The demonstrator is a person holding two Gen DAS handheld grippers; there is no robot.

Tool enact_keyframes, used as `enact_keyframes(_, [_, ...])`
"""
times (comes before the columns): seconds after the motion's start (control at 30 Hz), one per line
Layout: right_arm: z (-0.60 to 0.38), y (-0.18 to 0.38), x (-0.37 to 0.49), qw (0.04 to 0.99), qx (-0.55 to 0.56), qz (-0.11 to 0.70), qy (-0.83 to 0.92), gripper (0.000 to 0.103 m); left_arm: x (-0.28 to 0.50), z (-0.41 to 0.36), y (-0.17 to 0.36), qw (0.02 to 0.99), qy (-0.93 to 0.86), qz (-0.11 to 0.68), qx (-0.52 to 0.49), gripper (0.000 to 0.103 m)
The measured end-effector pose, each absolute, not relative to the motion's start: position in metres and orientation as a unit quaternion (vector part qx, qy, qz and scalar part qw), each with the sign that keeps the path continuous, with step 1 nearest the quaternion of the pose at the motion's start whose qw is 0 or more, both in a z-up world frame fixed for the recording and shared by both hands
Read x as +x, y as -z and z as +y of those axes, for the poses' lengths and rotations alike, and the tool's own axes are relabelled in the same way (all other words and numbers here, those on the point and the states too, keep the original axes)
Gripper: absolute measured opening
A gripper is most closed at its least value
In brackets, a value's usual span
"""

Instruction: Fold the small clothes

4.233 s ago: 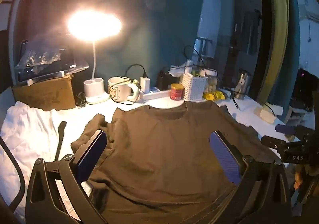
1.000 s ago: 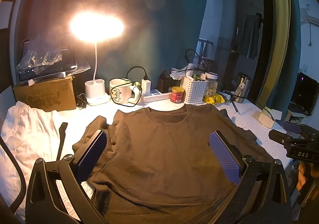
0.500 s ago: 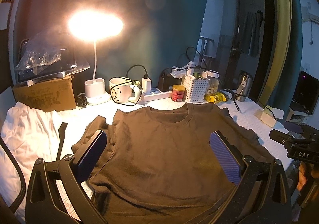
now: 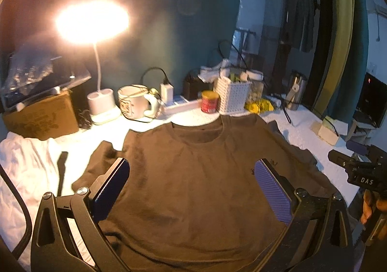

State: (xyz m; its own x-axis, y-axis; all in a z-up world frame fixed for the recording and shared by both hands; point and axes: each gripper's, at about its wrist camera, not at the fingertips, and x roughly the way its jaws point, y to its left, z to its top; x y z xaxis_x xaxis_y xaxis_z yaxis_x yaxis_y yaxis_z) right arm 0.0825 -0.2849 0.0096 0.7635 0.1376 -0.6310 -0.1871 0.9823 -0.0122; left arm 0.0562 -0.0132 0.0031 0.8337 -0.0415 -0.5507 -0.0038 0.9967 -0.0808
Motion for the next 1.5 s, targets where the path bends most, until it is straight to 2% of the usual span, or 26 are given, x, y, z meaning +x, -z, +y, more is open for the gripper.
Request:
enact_keyframes(0.37, [-0.319, 0.014, 0.133, 0.927, -0.023, 0.367, -0.067, 0.089, 0.115, -0.047, 0.019, 0.937, 0.038, 0.346, -0.027, 0.102])
enact_keyframes(0.77, [-0.337, 0.052, 0.190, 0.910, -0.011, 0.410, -0.061, 0.082, 0.159, -0.060, 0.041, 0.925, 0.042, 0.378, -0.014, 0.102])
enact_keyframes(1.0, [-0.345, 0.078, 0.224, 0.898, -0.005, 0.435, -0.066, 0.066, 0.175, -0.058, 0.053, 0.921, 0.032, 0.389, -0.014, 0.102])
enact_keyframes(1.17, [-0.340, 0.097, 0.243, 0.879, 0.000, 0.468, -0.092, 0.066, 0.183, -0.057, 0.060, 0.919, 0.026, 0.394, -0.015, 0.102])
enact_keyframes(1.27, [-0.333, 0.103, 0.242, 0.873, -0.010, 0.477, -0.099, 0.060, 0.186, -0.055, 0.064, 0.917, 0.024, 0.398, -0.015, 0.102])
enact_keyframes(1.33, [-0.331, 0.103, 0.241, 0.871, -0.011, 0.479, -0.109, 0.048, 0.188, -0.053, 0.066, 0.915, 0.022, 0.402, -0.019, 0.102])
enact_keyframes(1.37, [-0.329, 0.102, 0.240, 0.870, -0.017, 0.479, -0.111, 0.035, 0.189, -0.052, 0.068, 0.914, 0.021, 0.406, -0.022, 0.102])
enact_keyframes(1.4, [-0.327, 0.103, 0.240, 0.869, -0.022, 0.481, -0.114, 0.014, 0.189, -0.051, 0.069, 0.912, 0.022, 0.408, -0.024, 0.102])
enact_keyframes(1.43, [-0.326, 0.103, 0.239, 0.870, -0.021, 0.479, -0.117, 0.009, 0.189, -0.051, 0.070, 0.912, 0.022, 0.410, -0.025, 0.102])
enact_keyframes(1.5, [-0.324, 0.100, 0.235, 0.874, -0.025, 0.470, -0.120, 0.007, 0.188, -0.051, 0.070, 0.911, 0.023, 0.411, -0.025, 0.102])
